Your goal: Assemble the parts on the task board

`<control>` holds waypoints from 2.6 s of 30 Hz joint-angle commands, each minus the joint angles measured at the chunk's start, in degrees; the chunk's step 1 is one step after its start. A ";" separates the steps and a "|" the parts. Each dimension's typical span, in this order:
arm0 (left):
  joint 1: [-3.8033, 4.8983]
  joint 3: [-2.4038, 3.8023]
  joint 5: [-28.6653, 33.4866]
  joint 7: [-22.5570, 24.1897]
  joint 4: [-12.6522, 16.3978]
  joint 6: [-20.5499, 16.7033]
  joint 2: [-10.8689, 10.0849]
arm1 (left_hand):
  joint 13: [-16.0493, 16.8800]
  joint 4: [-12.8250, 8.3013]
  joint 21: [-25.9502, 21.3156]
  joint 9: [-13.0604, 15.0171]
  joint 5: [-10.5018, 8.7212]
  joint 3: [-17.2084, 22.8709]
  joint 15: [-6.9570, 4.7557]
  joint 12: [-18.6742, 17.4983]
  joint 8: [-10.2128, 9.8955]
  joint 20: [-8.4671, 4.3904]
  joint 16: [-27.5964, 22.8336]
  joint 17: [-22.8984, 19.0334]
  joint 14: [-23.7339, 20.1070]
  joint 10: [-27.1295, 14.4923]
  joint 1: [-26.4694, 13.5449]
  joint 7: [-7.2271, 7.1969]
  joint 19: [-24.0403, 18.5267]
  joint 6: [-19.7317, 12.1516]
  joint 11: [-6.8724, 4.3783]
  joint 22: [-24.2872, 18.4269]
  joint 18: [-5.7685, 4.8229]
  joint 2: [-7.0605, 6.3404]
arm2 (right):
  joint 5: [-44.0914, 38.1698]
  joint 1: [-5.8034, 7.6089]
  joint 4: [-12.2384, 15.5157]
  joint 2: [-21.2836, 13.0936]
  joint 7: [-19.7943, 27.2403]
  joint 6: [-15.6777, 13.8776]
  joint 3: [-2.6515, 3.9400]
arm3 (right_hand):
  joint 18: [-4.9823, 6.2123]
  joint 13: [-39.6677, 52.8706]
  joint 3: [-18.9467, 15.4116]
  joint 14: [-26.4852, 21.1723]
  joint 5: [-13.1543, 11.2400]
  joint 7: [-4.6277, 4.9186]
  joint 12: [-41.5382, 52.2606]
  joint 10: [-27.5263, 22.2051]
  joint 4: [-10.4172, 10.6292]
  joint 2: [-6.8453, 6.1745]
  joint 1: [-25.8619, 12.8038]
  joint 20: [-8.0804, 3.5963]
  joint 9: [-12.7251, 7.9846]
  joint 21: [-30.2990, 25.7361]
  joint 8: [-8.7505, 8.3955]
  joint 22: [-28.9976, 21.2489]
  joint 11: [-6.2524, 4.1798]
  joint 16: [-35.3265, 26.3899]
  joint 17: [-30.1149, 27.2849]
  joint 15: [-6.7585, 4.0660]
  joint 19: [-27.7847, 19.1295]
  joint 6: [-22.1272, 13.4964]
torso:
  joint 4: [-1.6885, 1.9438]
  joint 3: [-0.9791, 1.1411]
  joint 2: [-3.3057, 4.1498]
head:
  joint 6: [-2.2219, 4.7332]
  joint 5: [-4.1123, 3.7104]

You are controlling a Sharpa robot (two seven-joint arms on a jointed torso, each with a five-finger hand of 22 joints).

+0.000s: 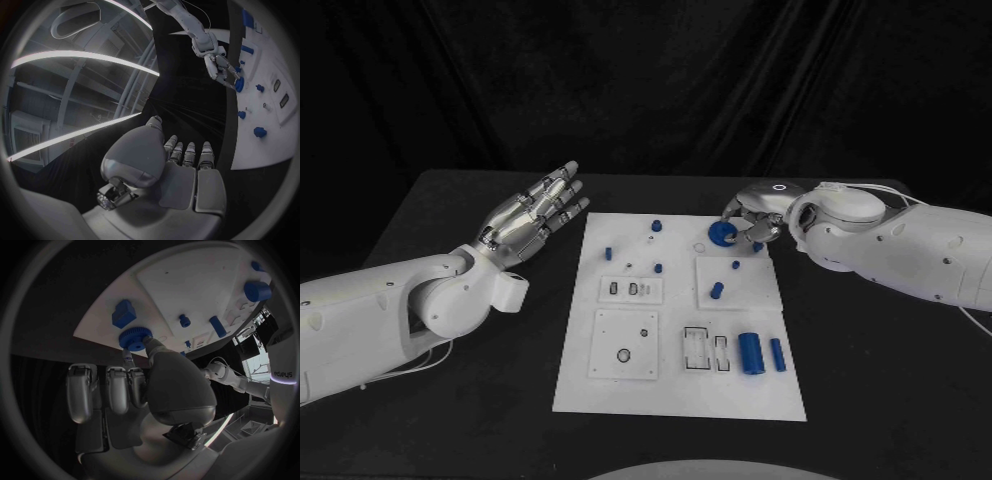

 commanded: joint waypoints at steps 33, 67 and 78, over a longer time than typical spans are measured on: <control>-0.12 0.04 -0.15 0.27 -0.82 2.05 0.28 | -0.03 -0.07 -0.34 0.11 0.73 1.43 1.37 -0.16 0.61 1.47 -0.21 -0.09 0.08 0.10 0.85 0.62 0.04 0.51 0.82 -0.09 0.29 0.13 | 0.57 0.73 4.54 -0.35 2.85 -2.52 -0.08 | -1.35 15.08 3.61 6.00 21.00 -0.82 0.14 5.85 -4.30 -0.97 0.04 -0.55 18.49 1.49 16.91 14.21 -0.42 0.15 15.07 -0.68 5.06 0.31 | -0.16 0.00 0.01 | -0.44 -0.23; -0.13 0.04 -0.15 0.10 -1.38 2.18 1.19 | -0.02 -0.21 -0.34 0.11 1.17 1.78 1.46 -0.13 0.67 1.57 -0.21 -0.09 0.08 0.11 1.08 0.66 0.04 0.55 0.89 -0.09 0.29 0.12 | 3.02 1.24 -3.87 13.23 4.78 0.47 -0.07 | -1.64 15.08 5.50 6.00 22.39 -0.26 0.14 5.85 -3.07 -1.71 -1.79 -0.13 17.94 2.38 14.43 14.80 0.30 0.15 15.07 -0.11 5.72 0.67 | -0.14 -0.03 0.03 | -0.81 -0.44; -0.13 0.04 -0.15 -0.09 -1.73 2.25 1.66 | -0.01 -0.22 -0.34 0.11 1.23 1.86 1.48 -0.11 0.68 1.60 -0.21 -0.09 0.08 0.11 1.12 0.67 0.04 0.55 0.92 -0.09 0.29 0.11 | 3.03 1.20 -5.35 15.14 4.82 1.55 -0.07 | -1.61 15.08 6.06 6.00 21.99 0.01 0.14 5.85 -3.02 -1.82 -1.96 0.03 17.56 2.28 13.28 14.75 0.43 0.15 15.07 0.03 5.65 0.31 | -0.13 -0.03 0.03 | -1.04 -0.48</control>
